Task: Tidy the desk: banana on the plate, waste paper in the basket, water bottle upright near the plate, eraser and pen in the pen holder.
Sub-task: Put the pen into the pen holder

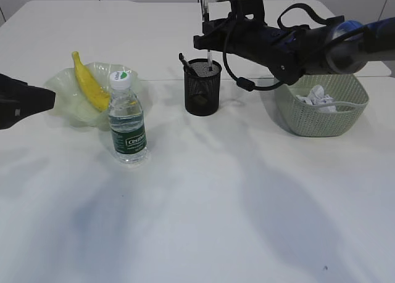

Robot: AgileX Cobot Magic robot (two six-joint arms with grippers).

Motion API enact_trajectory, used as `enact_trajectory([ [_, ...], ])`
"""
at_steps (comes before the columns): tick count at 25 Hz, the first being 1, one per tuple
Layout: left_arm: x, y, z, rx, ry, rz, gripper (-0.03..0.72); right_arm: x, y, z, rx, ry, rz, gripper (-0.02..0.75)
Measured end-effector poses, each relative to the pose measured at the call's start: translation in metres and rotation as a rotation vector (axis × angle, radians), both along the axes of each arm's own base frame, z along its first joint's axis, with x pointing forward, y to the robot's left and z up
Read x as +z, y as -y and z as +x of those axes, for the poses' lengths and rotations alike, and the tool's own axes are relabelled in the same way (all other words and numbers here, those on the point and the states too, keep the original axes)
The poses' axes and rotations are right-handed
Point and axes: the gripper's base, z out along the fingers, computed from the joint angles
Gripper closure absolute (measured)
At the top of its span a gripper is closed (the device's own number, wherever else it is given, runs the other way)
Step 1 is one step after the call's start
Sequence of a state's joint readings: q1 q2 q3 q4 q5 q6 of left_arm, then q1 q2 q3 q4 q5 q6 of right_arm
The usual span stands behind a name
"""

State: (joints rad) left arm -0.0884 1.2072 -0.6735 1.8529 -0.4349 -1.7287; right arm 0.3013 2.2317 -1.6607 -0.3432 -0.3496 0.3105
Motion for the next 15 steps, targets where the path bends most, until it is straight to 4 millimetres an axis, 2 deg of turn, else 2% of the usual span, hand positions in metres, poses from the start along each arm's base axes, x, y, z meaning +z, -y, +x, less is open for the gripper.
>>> enact_trajectory([
  [4, -0.004, 0.000, 0.003, 0.000, -0.018, 0.002, 0.282, -0.004, 0.005, 0.006, -0.004, 0.022, 0.010, 0.696],
  [7, -0.005, 0.000, 0.003, 0.000, -0.019, 0.002, 0.282, -0.014, 0.009, 0.009, -0.008, 0.017, 0.014, 0.696],
  [12, -0.005, 0.000, 0.003, 0.000, -0.019, 0.002, 0.282, -0.027, 0.010, 0.011, -0.008, -0.004, 0.004, 0.696],
  [15, -0.005, 0.000, 0.003, 0.000, -0.019, 0.002, 0.283, -0.028, 0.009, 0.011, 0.005, 0.009, -0.004, 0.696],
])
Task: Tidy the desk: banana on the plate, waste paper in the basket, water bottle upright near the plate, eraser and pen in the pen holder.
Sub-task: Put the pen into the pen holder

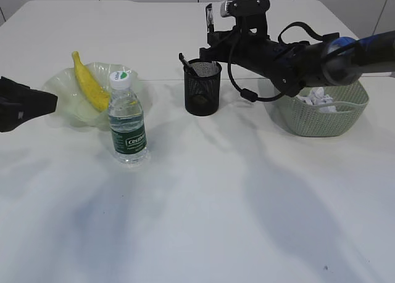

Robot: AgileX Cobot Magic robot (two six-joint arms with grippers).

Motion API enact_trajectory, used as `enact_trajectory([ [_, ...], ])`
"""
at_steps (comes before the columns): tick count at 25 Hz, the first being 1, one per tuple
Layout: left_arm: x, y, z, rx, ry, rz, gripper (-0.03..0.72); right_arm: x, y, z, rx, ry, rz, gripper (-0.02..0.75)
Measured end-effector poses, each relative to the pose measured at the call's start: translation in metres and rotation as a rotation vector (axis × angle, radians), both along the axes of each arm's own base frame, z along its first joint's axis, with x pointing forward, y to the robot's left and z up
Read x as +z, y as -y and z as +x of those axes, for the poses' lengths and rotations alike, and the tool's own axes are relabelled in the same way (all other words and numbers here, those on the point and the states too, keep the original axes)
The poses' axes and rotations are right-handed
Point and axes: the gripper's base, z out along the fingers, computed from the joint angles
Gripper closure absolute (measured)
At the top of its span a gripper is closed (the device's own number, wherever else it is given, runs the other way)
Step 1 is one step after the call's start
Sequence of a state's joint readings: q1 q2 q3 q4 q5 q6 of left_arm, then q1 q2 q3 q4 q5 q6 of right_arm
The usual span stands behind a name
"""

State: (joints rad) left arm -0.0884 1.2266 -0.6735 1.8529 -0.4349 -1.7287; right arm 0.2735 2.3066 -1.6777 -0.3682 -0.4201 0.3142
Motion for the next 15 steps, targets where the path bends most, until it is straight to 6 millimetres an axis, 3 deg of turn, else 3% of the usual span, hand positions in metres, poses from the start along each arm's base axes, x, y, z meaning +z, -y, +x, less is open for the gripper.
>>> enact_trajectory([
  [8, 0.0000, 0.0000, 0.0000, 0.000, 0.000, 0.000, 0.284, 0.0011, -0.0013, -0.0004, 0.018, 0.020, -0.013, 0.689],
  [15, 0.0000, 0.0000, 0.0000, 0.000, 0.000, 0.000, 0.284, 0.0009, -0.0013, -0.0004, 0.018, 0.019, -0.013, 0.566],
])
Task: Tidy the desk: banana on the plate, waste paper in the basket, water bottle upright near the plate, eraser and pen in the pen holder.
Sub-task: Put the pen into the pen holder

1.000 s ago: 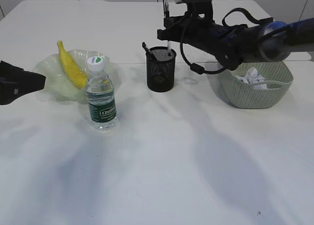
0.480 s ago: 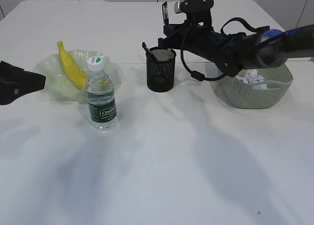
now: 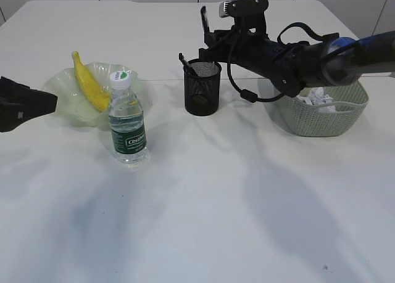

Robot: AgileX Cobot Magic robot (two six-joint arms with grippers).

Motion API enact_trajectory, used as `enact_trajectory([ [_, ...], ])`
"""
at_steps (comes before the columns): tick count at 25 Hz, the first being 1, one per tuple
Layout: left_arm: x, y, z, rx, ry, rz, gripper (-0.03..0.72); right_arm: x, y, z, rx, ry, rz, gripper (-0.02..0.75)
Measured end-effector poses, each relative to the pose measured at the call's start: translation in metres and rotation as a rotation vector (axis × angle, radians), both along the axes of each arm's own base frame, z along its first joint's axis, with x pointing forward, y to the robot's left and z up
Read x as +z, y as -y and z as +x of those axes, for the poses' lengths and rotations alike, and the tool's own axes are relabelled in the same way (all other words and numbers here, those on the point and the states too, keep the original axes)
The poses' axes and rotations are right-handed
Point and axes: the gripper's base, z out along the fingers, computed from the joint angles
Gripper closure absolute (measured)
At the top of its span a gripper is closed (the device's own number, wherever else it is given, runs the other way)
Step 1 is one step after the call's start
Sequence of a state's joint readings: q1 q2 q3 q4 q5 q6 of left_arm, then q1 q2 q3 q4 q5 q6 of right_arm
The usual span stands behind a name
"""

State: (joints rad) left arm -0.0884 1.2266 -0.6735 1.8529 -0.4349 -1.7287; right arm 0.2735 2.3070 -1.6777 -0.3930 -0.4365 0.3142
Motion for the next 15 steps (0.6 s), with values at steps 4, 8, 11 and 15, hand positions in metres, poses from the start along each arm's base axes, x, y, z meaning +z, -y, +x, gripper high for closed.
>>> enact_trajectory([
  [4, 0.0000, 0.0000, 0.0000, 0.000, 0.000, 0.000, 0.284, 0.0000, 0.0000, 0.0000, 0.000, 0.000, 0.000, 0.517],
  [8, 0.0000, 0.0000, 0.0000, 0.000, 0.000, 0.000, 0.285, 0.0000, 0.0000, 0.0000, 0.000, 0.000, 0.000, 0.507],
  [11, 0.0000, 0.0000, 0.0000, 0.000, 0.000, 0.000, 0.291, 0.0000, 0.0000, 0.0000, 0.000, 0.000, 0.000, 0.506],
  [15, 0.0000, 0.0000, 0.0000, 0.000, 0.000, 0.000, 0.293, 0.0002, 0.0026, -0.0007, -0.024, -0.050, -0.028, 0.505],
])
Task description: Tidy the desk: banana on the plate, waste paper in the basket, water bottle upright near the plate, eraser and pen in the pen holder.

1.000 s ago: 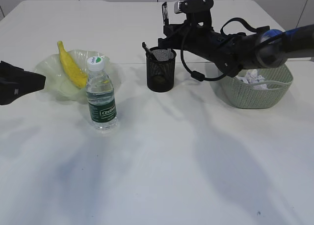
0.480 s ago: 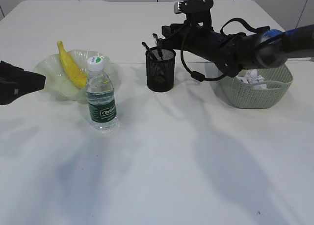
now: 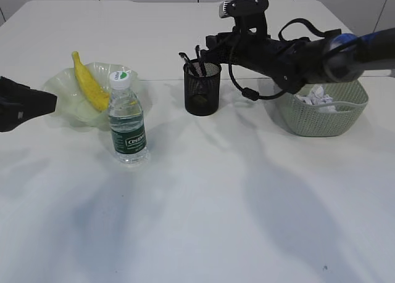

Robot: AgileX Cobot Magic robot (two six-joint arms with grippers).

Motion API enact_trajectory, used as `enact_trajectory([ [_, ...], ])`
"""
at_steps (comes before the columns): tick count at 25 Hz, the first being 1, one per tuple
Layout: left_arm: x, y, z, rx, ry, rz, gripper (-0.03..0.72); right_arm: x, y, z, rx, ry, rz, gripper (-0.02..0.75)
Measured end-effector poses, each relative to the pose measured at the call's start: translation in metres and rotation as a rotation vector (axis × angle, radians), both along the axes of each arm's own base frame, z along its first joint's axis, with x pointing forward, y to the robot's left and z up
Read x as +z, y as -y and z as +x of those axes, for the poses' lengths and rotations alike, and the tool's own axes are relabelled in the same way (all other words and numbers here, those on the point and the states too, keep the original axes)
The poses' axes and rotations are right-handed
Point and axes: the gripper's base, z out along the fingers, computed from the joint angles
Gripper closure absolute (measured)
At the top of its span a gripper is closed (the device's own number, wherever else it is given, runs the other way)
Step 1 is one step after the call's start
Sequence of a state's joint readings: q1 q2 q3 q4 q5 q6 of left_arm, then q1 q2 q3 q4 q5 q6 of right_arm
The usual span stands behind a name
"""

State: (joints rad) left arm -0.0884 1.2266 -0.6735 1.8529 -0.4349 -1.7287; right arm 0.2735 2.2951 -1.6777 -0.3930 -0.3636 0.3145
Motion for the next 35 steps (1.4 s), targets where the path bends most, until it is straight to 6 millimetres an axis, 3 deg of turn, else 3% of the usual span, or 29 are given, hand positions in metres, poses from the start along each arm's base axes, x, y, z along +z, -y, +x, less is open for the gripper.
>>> enact_trajectory([
  [5, 0.000, -0.001, 0.000, 0.008, 0.003, 0.004, 0.294, 0.018, 0.006, -0.005, -0.050, -0.068, -0.038, 0.505],
  [12, 0.000, -0.001, 0.001, 0.009, 0.003, 0.004, 0.295, 0.061, 0.019, -0.020, -0.137, -0.162, -0.098, 0.505],
  [21, 0.000, -0.001, 0.001, 0.009, 0.003, 0.004, 0.294, 0.097, 0.044, -0.055, -0.286, -0.428, -0.225, 0.550],
  [29, 0.010, -0.001, -0.005, 0.016, 0.040, -0.007, 0.295, 0.117, 0.038, -0.097, -0.132, -0.714, -0.204, 0.559],
  [35, 0.023, -0.002, -0.014, 0.043, 0.071, -0.051, 0.295, 0.117, 0.036, -0.119, -0.064, -0.915, -0.216, 0.560],
])
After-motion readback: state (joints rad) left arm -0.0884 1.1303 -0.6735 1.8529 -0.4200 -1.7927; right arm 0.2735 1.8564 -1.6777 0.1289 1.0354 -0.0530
